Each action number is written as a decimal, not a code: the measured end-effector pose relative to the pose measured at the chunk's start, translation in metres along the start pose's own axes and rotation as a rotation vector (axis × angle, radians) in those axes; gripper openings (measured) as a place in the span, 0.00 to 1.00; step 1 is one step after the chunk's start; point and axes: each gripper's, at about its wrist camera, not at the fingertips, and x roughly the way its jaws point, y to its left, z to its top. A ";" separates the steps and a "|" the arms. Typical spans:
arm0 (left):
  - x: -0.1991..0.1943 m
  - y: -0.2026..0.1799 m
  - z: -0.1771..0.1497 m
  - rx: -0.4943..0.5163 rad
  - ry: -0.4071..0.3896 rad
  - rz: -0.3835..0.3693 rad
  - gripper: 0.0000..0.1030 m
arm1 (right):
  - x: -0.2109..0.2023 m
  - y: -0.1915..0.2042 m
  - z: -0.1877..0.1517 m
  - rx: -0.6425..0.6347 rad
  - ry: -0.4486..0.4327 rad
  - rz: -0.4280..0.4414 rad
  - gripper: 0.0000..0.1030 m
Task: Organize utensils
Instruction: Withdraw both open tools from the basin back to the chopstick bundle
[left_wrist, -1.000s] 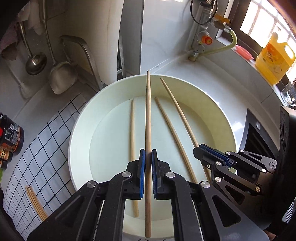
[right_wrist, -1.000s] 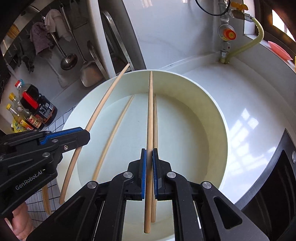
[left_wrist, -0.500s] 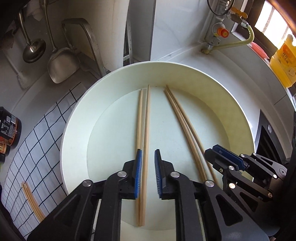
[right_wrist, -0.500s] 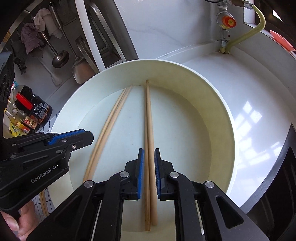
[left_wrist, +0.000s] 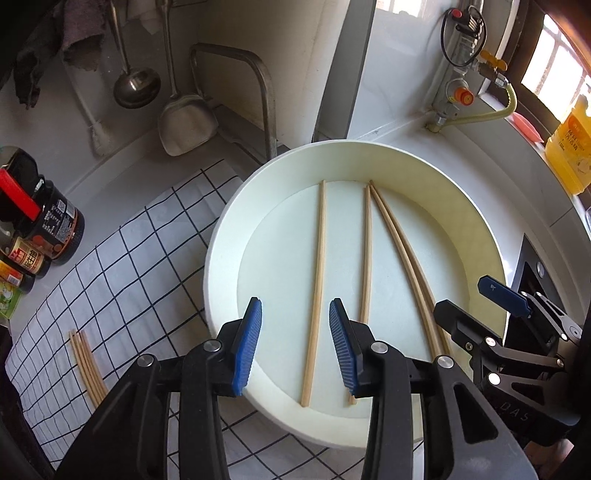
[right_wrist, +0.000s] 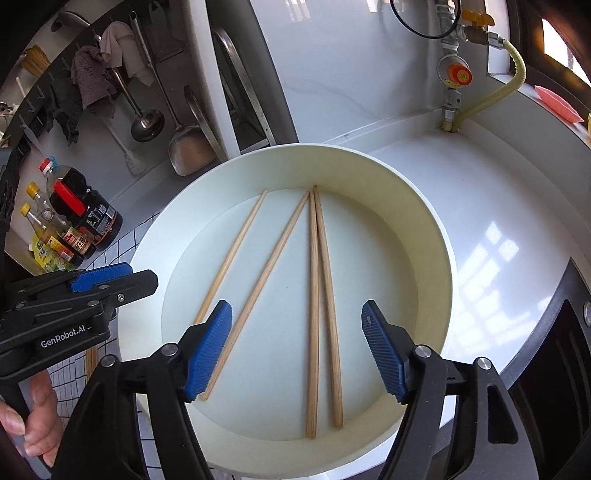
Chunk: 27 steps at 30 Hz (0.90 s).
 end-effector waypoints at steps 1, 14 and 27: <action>-0.005 0.003 -0.003 -0.003 -0.005 0.003 0.37 | -0.003 0.002 0.000 -0.002 -0.005 0.002 0.76; -0.052 0.041 -0.040 -0.062 -0.055 0.019 0.49 | -0.028 0.031 -0.014 0.042 0.000 0.144 0.84; -0.082 0.097 -0.092 -0.164 -0.061 0.057 0.52 | -0.039 0.086 -0.034 -0.044 0.026 0.211 0.85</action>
